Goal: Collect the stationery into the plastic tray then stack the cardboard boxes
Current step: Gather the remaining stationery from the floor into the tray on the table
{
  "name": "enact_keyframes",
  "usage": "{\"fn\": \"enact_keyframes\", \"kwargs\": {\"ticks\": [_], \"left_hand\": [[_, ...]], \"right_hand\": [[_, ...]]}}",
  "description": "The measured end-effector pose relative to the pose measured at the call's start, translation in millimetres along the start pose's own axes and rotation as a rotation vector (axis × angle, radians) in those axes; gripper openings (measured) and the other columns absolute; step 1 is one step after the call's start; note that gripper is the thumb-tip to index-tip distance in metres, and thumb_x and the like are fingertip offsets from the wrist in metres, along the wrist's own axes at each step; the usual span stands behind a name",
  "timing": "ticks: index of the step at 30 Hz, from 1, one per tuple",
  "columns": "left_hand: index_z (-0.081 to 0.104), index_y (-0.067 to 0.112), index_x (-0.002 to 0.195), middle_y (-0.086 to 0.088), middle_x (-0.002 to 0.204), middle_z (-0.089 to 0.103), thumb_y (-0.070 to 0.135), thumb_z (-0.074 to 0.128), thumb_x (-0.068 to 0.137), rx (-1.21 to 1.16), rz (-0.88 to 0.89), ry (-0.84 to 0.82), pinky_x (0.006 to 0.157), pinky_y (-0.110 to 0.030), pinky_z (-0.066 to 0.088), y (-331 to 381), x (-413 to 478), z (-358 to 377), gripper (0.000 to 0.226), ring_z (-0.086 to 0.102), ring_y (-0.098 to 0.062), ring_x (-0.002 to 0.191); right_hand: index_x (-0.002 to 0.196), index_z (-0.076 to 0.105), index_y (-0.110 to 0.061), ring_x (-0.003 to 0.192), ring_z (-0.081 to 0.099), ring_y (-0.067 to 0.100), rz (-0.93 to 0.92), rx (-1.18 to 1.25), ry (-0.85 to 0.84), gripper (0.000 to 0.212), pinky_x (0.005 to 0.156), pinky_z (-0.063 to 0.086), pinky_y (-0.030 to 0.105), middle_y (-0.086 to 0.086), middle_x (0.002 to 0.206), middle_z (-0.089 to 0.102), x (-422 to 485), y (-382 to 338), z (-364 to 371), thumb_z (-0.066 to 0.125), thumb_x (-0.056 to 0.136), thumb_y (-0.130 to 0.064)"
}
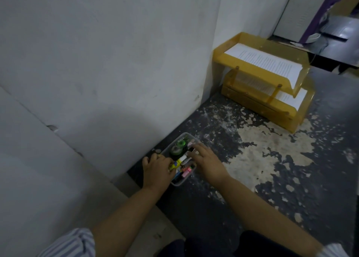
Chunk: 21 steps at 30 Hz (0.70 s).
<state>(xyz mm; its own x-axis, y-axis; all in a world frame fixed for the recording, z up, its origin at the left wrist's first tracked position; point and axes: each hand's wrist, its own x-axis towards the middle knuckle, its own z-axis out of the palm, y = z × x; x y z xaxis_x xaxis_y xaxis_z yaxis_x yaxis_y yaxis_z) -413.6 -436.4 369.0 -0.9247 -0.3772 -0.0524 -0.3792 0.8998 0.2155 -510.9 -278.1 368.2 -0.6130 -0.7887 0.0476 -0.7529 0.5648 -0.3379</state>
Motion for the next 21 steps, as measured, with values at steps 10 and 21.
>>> {"fn": "enact_keyframes", "kwargs": {"ticks": [10, 21], "left_hand": [[0.021, 0.034, 0.148, 0.015, 0.155, 0.024, 0.032, 0.03, 0.099, -0.02, 0.291, -0.063, 0.115, -0.039, 0.002, 4, -10, 17, 0.05, 0.014, -0.01, 0.146], [0.01, 0.036, 0.149, 0.009, 0.16, 0.006, 0.042, 0.024, 0.1, -0.031, 0.303, -0.072, 0.115, -0.041, -0.008, 7, -8, 28, 0.052, -0.001, -0.014, 0.148]], "right_hand": [[0.147, 0.025, -0.023, 0.147, 0.009, 0.02, 0.107, 0.004, -0.051, 0.048, 0.119, 0.002, 0.035, 0.002, 0.157, 0.017, -15, 10, 22, 0.034, 0.1, -0.031], [0.149, 0.009, -0.028, 0.146, -0.004, 0.008, 0.105, -0.13, -0.155, 0.053, 0.108, -0.022, 0.048, -0.006, 0.159, 0.002, -22, 17, 14, 0.024, 0.101, -0.041]]}}
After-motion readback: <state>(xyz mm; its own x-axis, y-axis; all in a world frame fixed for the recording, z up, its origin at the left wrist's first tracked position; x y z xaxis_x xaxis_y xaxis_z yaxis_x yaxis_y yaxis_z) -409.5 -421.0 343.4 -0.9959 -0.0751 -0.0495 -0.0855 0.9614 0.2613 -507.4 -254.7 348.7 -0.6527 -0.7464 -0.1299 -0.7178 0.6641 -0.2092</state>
